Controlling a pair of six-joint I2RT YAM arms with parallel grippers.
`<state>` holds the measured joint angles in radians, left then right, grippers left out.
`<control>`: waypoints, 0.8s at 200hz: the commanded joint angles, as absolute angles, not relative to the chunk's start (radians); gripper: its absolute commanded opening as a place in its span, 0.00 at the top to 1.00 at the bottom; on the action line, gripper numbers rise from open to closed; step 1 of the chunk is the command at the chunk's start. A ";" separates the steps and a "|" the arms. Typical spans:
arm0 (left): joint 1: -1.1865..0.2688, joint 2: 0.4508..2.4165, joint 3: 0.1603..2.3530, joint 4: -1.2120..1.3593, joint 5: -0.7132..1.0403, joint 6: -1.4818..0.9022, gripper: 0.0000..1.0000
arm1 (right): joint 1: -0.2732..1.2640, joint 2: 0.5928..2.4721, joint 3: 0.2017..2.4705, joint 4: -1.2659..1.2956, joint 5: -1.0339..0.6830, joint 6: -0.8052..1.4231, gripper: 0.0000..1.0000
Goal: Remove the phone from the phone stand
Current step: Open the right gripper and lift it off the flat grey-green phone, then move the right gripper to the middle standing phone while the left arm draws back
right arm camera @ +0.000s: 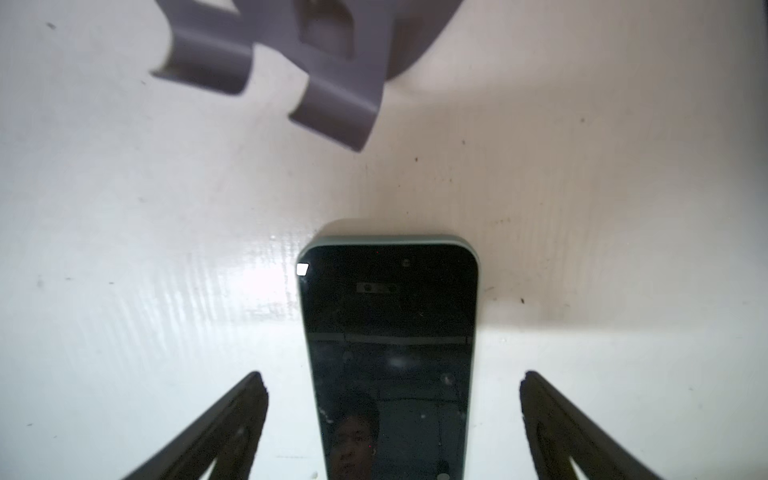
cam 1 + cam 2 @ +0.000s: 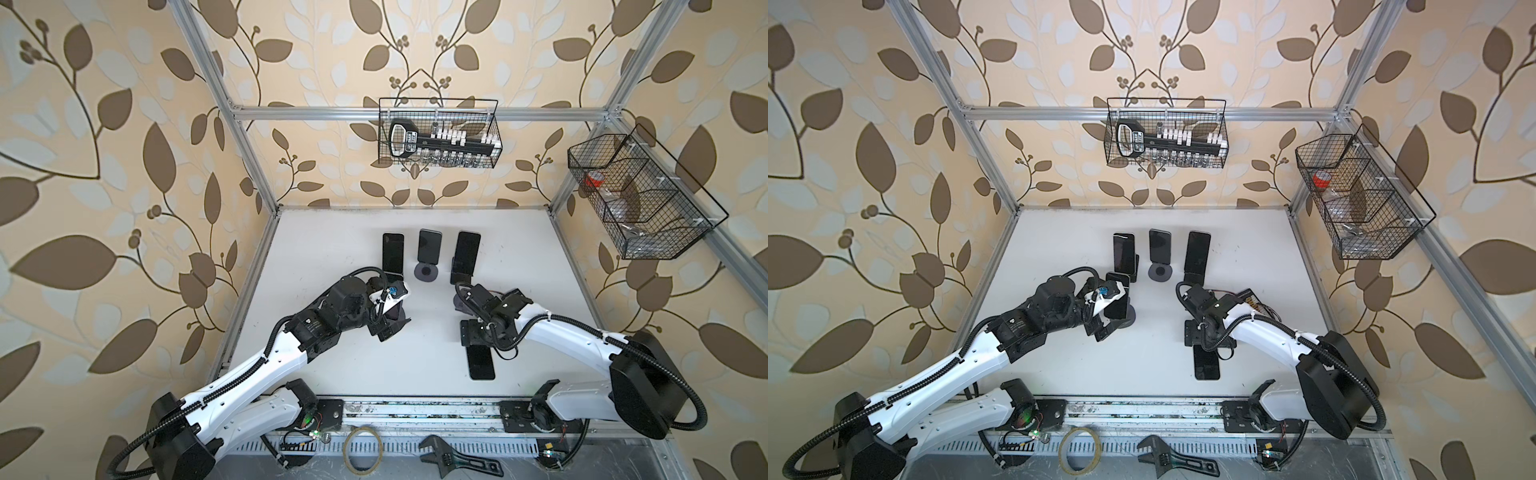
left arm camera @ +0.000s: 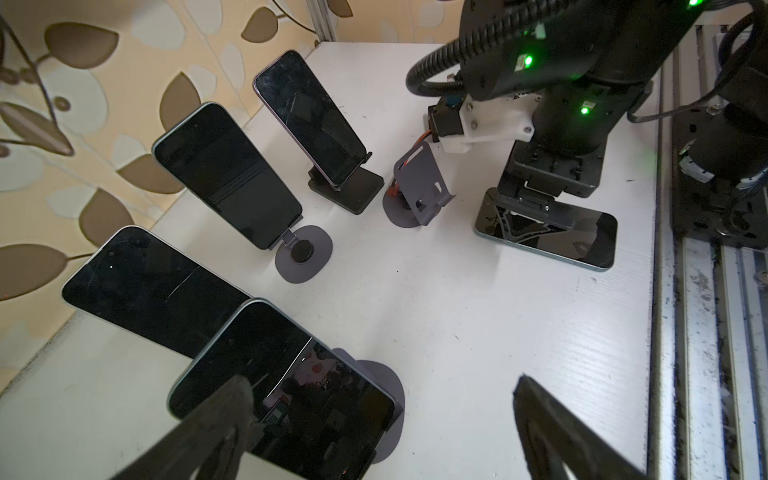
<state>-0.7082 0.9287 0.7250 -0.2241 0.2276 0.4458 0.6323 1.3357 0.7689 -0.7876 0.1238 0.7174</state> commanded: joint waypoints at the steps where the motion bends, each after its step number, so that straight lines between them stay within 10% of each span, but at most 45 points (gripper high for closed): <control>1: -0.716 0.901 0.748 -0.202 0.209 0.448 0.02 | 0.629 1.306 0.823 -0.863 0.153 0.727 0.04; 160: -0.717 0.872 0.758 -0.203 0.054 0.396 0.02 | 0.646 1.249 0.945 -0.937 0.177 0.739 0.06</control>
<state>-0.7082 0.8986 0.7250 -0.2230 0.1131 0.4191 0.6346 1.2686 0.9031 -0.9096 0.1505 0.7216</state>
